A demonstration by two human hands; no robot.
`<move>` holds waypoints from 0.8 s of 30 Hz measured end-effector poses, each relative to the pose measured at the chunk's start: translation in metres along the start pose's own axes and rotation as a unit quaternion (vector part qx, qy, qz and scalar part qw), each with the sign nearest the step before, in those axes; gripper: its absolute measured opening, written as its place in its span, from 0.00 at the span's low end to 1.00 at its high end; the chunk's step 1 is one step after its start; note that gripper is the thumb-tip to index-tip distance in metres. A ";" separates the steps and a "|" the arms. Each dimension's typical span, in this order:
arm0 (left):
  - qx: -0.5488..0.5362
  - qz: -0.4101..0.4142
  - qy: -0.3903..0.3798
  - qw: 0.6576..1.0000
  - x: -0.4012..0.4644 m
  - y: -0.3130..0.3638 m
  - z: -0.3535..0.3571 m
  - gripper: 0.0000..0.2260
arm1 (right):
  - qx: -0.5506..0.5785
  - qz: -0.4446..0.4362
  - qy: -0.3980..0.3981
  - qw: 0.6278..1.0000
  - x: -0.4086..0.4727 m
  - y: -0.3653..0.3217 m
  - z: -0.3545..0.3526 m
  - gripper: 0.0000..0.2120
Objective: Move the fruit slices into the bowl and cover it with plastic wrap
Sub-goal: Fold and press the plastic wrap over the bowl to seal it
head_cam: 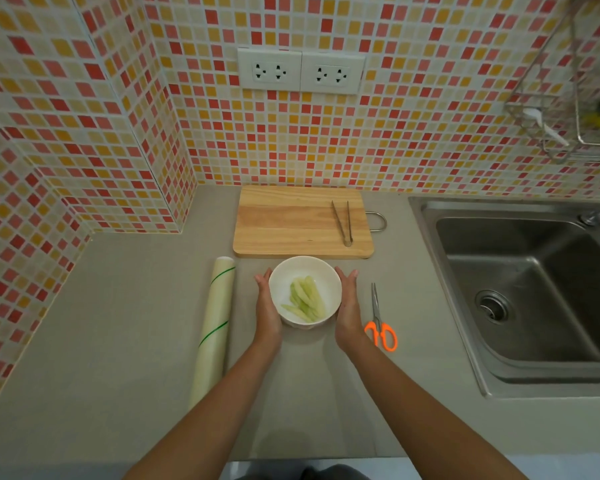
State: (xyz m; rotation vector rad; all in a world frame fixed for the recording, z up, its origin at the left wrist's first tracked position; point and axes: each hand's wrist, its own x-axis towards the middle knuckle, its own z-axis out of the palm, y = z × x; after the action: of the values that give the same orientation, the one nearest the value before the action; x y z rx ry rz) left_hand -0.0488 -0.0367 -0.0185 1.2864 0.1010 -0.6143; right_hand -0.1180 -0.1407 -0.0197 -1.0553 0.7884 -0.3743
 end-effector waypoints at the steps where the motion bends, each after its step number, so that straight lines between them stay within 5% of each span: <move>1: 0.001 -0.001 -0.005 1.000 -0.001 0.001 0.000 0.32 | -0.004 -0.006 -0.009 1.000 0.000 -0.001 -0.001 0.31; 12: 0.072 -0.003 -0.082 0.994 -0.007 0.016 -0.008 0.32 | -0.037 -0.008 -0.020 0.999 -0.007 -0.005 -0.007 0.32; 18: 0.195 0.016 -0.036 0.980 0.004 0.044 -0.024 0.31 | -0.149 -0.054 0.032 0.987 -0.002 -0.029 -0.019 0.29; 20: 0.335 0.095 -0.041 0.936 0.013 0.072 -0.030 0.29 | -0.248 -0.102 0.050 0.962 0.005 -0.056 -0.023 0.28; 24: 0.618 0.217 -0.075 0.752 0.028 0.145 -0.027 0.29 | -0.519 -0.192 0.003 0.833 0.022 -0.119 -0.018 0.29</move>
State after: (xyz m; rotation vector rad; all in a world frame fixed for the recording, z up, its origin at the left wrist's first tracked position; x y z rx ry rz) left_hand 0.0515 -0.0016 0.0875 2.4242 -0.8744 -0.3258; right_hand -0.1056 -0.2207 0.0718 -2.2636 0.7782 -0.2719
